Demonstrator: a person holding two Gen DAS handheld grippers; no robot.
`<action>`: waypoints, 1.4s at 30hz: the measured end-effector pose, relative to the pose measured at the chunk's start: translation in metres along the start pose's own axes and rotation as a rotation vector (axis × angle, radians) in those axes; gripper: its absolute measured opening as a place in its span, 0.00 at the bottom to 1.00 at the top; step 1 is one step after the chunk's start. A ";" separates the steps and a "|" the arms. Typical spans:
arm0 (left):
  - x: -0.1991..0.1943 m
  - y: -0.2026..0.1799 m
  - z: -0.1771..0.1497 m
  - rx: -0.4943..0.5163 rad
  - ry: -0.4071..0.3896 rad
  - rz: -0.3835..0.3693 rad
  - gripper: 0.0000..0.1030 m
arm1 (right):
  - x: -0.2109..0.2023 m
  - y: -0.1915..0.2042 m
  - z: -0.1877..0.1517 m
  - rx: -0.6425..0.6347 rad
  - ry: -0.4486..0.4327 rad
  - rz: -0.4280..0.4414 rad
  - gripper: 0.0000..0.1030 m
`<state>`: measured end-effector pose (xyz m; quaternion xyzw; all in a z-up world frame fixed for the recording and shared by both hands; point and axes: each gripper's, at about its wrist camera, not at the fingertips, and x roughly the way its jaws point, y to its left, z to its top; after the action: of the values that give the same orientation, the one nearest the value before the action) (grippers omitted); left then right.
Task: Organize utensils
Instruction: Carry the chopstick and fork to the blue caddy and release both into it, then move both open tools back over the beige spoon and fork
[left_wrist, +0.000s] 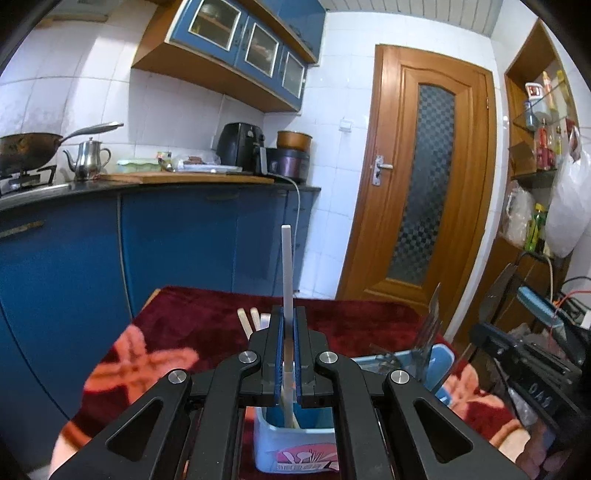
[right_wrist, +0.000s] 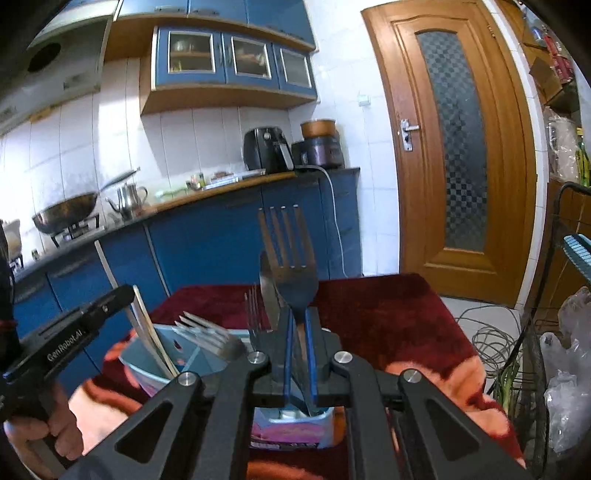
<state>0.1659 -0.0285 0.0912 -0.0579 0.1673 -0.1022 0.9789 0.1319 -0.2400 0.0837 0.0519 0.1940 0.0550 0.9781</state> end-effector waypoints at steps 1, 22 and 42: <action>0.003 0.001 -0.004 0.000 0.013 -0.001 0.04 | 0.003 0.000 -0.003 -0.001 0.009 0.001 0.09; 0.003 -0.003 -0.015 -0.025 0.136 -0.029 0.26 | 0.001 -0.002 -0.010 0.019 0.018 0.048 0.33; -0.063 -0.009 -0.033 0.026 0.251 -0.019 0.32 | -0.066 0.027 -0.028 -0.006 0.095 0.026 0.37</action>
<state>0.0951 -0.0258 0.0814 -0.0333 0.2866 -0.1200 0.9499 0.0575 -0.2195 0.0858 0.0487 0.2394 0.0705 0.9671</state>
